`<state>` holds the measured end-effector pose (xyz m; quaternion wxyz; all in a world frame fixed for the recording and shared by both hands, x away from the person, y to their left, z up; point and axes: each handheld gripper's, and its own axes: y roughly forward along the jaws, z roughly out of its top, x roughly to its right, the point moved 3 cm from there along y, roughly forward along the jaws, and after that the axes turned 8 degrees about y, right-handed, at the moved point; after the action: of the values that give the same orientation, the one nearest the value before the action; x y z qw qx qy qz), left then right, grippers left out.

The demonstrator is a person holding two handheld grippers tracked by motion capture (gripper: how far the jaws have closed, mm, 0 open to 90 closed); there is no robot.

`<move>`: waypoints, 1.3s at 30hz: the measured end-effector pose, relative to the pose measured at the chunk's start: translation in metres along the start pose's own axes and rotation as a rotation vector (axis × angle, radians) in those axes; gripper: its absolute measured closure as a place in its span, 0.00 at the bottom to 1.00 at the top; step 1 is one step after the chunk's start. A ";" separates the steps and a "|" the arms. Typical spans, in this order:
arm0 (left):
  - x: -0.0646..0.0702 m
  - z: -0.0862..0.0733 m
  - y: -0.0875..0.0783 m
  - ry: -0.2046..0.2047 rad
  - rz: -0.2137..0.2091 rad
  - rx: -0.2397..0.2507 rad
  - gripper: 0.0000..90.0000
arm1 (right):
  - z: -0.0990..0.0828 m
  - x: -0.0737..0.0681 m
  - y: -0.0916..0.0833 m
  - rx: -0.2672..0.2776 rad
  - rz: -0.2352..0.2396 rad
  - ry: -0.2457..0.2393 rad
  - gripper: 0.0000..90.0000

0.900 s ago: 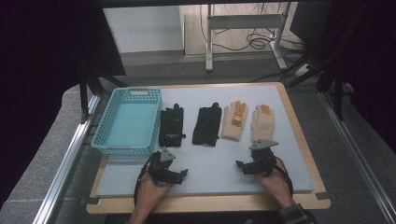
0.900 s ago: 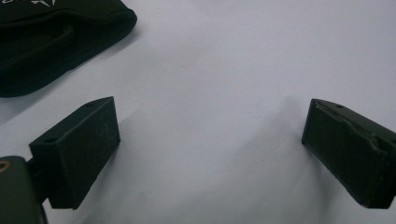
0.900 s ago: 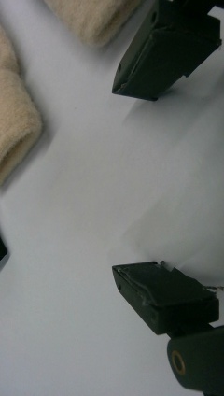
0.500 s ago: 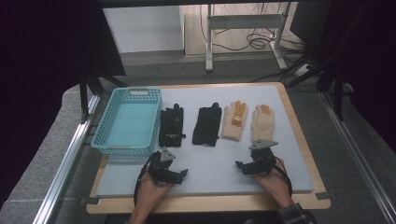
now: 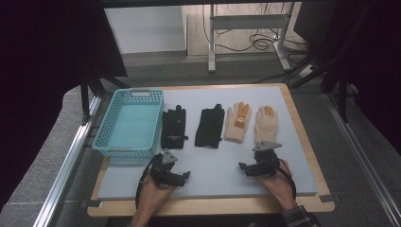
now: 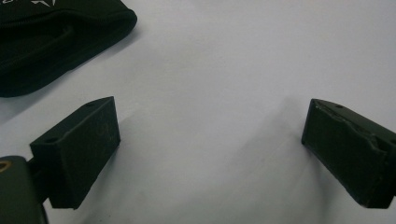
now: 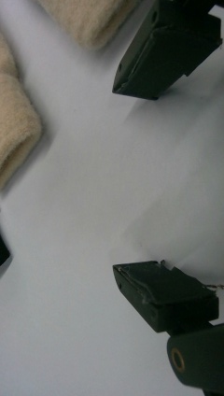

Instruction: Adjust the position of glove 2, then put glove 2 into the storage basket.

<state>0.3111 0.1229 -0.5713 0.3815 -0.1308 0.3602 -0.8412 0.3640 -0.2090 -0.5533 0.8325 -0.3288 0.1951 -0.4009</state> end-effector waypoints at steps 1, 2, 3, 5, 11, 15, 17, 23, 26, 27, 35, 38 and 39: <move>0.000 0.000 0.000 0.000 0.000 0.000 0.05 | 0.000 0.000 0.000 0.000 0.000 0.000 0.13; 0.000 0.000 0.000 0.000 0.000 0.000 0.05 | 0.001 0.000 0.000 -0.002 0.000 0.003 0.14; 0.000 0.000 0.000 0.000 0.000 0.000 0.05 | 0.001 0.000 0.000 -0.002 0.000 0.003 0.14; 0.000 0.000 0.000 0.000 0.000 0.000 0.05 | 0.002 0.001 -0.001 -0.002 0.001 0.011 0.14; 0.000 0.000 0.000 0.000 0.000 0.000 0.05 | 0.007 0.002 -0.002 0.009 0.012 0.026 0.14; 0.000 0.000 0.000 0.000 -0.001 0.001 0.05 | 0.016 0.002 -0.002 0.014 0.023 0.021 0.15; 0.000 0.000 0.000 0.000 0.000 0.000 0.05 | 0.018 0.001 -0.001 0.016 0.030 0.021 0.17; 0.000 0.000 0.000 0.000 -0.001 0.001 0.05 | 0.038 -0.003 0.009 0.015 0.077 0.013 0.26; 0.000 0.000 0.000 0.000 -0.001 0.002 0.05 | 0.048 -0.005 0.015 0.021 0.089 0.010 0.32; 0.000 0.000 0.000 0.000 -0.001 0.002 0.05 | 0.048 -0.005 0.015 0.021 0.089 0.010 0.32; 0.000 0.000 0.000 0.000 0.000 0.002 0.05 | 0.080 -0.009 0.033 0.036 0.104 0.001 0.47; 0.000 0.000 0.000 0.000 -0.001 0.002 0.05 | 0.091 -0.010 0.042 0.039 0.096 -0.013 0.53; 0.000 0.000 0.000 -0.001 -0.001 0.002 0.05 | 0.095 -0.011 0.044 0.036 0.093 -0.018 0.54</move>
<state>0.3110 0.1229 -0.5715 0.3815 -0.1308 0.3593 -0.8416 0.4372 -0.1428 -0.5168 0.8578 -0.3081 0.1953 -0.3620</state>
